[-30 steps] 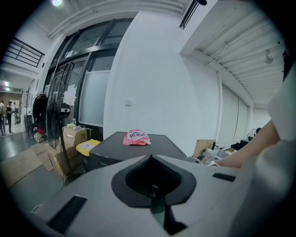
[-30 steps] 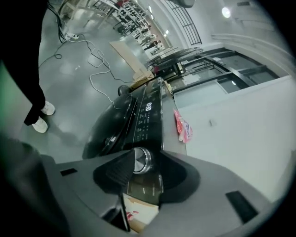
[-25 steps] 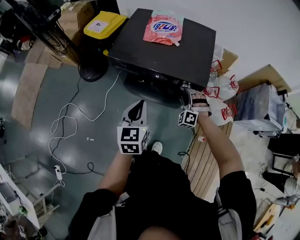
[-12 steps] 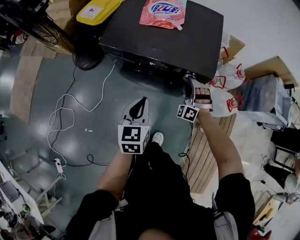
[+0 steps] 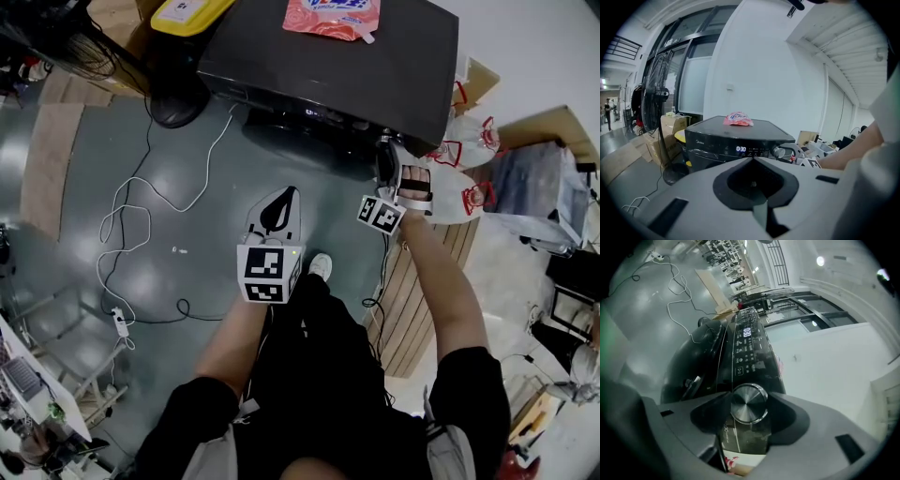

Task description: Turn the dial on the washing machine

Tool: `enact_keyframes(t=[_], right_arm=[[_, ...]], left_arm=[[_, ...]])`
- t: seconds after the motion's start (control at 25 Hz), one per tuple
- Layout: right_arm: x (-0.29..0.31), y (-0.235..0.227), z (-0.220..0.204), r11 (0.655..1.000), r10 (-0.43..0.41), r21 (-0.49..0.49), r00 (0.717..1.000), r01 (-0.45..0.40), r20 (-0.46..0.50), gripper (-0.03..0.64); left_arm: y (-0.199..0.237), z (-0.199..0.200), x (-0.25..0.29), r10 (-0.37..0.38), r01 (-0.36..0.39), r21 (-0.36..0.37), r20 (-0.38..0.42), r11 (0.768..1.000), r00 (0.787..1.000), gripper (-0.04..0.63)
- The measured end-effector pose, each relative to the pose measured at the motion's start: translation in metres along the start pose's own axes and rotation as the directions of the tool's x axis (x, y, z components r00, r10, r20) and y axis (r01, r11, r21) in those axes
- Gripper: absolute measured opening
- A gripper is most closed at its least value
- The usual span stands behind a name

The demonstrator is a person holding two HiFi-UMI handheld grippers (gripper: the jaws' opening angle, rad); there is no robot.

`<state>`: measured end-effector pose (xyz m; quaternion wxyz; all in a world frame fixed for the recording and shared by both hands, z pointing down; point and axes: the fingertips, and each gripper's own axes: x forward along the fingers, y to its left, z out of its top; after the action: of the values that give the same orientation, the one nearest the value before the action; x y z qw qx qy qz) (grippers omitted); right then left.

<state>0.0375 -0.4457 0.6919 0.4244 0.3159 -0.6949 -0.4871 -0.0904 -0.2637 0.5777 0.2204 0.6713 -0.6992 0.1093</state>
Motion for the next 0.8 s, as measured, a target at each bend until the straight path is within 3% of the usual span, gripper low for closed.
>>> enact_keyframes(t=[0.12,0.24,0.44,0.68,0.8], right_arm=[[0.000,-0.005,0.002,0.994,0.010,0.105,1.000,-0.011,0.004,0.244],[0.002,-0.006,-0.001,0.967,0.007,0.256,1.000,0.000,-0.027,0.239],[0.006,-0.002,-0.014,0.852,0.029,0.522,0.994,0.032,-0.108,0.229],[0.006,-0.004,-0.014,0.836,0.036,0.548,0.994,0.028,-0.106,0.229],[0.004,-0.005,-0.017,0.781,0.056,0.625,0.994,0.018,-0.098,0.230]], left_arm=[[0.003,0.000,-0.003,0.005,-0.005,-0.008,0.004,1.000,1.000,0.009],[0.005,0.000,-0.007,0.013,-0.013,-0.009,0.007,1.000,1.000,0.009],[0.007,0.000,-0.010,0.024,-0.024,-0.009,0.008,1.000,1.000,0.009],[0.006,0.006,-0.013,0.035,-0.035,-0.007,0.011,0.999,0.999,0.009],[0.005,0.006,-0.015,0.038,-0.038,-0.007,0.008,0.999,0.999,0.009]])
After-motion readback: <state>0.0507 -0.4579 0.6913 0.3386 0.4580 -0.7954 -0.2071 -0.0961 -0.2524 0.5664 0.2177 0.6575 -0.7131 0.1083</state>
